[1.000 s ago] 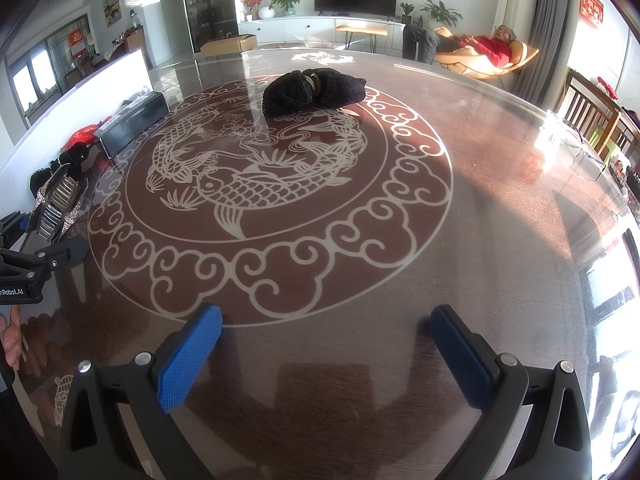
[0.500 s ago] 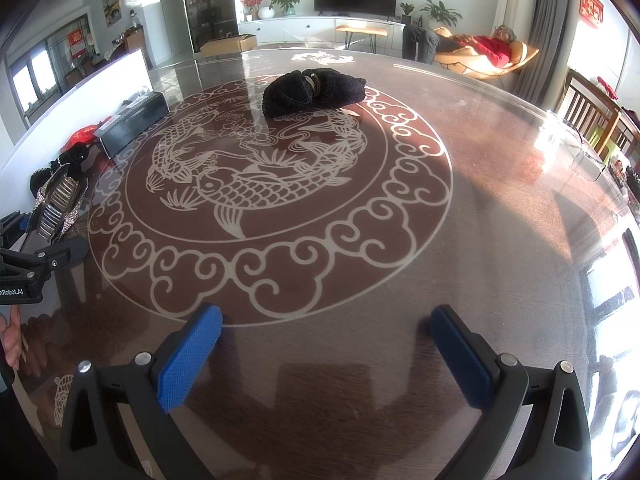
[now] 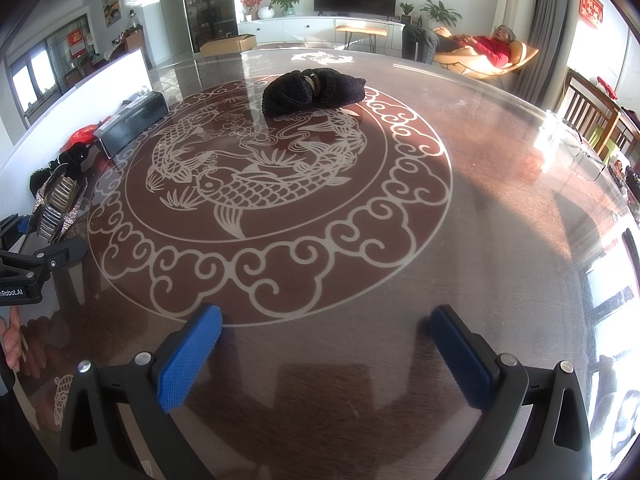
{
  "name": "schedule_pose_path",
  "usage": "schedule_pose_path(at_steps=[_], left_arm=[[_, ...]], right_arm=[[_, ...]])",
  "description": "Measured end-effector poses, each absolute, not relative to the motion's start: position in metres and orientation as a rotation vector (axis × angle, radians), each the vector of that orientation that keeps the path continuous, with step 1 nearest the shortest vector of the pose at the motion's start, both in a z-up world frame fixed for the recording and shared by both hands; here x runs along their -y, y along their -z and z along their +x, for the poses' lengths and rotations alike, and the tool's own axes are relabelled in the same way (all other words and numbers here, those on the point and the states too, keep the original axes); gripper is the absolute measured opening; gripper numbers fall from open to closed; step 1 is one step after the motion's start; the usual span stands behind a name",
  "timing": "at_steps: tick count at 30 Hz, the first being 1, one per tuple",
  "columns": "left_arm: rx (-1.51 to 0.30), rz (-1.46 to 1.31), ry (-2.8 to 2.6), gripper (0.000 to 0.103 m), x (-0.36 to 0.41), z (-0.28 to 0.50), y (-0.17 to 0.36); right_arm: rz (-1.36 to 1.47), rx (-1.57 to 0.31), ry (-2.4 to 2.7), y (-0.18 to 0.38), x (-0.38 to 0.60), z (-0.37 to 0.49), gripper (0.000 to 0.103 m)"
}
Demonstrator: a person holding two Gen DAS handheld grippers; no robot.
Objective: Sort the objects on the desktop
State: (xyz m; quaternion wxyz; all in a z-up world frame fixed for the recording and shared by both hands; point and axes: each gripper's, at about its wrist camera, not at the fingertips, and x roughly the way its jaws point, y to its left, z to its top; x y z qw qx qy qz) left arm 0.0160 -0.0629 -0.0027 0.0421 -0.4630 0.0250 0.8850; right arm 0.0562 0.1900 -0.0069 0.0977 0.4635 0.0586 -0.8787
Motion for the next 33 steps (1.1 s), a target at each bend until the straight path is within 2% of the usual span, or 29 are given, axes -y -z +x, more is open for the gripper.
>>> schedule_pose_path(at_steps=[8,17,21,26,28,30,32,33], left_arm=[[-0.007,-1.454,-2.786,0.103,0.074,0.016,0.002],[-0.007,-1.456,-2.788,0.103,0.074,0.016,0.003],[-0.007,-1.456,-2.788,0.103,0.073,0.016,0.003],[-0.006,-1.456,-2.789,0.103,0.073,0.016,0.003],[-0.007,-1.456,-2.788,0.103,0.074,0.016,0.003],[-0.007,-1.455,-2.788,0.103,0.073,0.016,0.004],[-0.006,-1.455,-2.788,0.103,0.072,0.016,0.004],[-0.006,-1.455,-2.789,0.103,0.072,0.016,0.004]], right_arm=[[1.373,-0.171,2.602,0.007,-0.191,0.056,0.103],[1.368,-0.15,2.576,0.006,-0.191,0.051,0.103],[1.37,0.032,2.479,-0.003,-0.195,0.002,0.103],[1.393,0.495,2.398,-0.014,-0.202,-0.099,0.103],[1.45,0.626,2.362,-0.008,-0.193,-0.131,0.103],[1.464,0.627,2.43,-0.009,-0.18,-0.149,0.103],[1.492,0.542,2.452,-0.007,-0.163,-0.162,0.102],[1.481,0.457,2.498,-0.009,-0.155,-0.164,0.099]])
